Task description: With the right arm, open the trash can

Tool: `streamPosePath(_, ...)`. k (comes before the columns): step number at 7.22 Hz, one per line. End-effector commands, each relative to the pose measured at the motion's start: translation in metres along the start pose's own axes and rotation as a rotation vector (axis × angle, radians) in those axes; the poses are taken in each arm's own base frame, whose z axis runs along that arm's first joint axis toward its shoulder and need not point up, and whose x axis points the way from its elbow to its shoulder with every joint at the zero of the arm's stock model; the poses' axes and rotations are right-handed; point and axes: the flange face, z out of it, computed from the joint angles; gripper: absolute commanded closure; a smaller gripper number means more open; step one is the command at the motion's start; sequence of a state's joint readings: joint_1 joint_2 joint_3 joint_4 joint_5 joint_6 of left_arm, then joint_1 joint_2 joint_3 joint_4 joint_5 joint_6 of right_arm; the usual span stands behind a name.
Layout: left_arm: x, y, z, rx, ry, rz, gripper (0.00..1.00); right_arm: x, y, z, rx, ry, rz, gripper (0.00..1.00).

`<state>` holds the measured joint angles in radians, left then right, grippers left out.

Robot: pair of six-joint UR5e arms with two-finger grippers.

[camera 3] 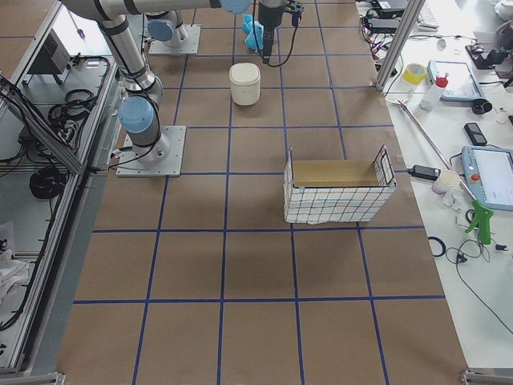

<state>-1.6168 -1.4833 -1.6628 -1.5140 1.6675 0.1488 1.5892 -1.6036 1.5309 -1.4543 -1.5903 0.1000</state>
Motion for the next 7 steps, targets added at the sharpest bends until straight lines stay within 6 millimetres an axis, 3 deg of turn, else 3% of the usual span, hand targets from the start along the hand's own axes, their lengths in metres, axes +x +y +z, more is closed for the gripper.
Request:
streamPosePath(1,0.0000,0.0000,0.0000,0.000,0.000,0.000,0.00,-0.0003,0.0003,0.0021,-0.007,-0.002,0.000,0.00)
streamPosePath(7,0.0000,0.0000,0.0000,0.000,0.000,0.000,0.00,-0.0035,-0.0021,0.0007,-0.003,-0.018,0.010,0.00)
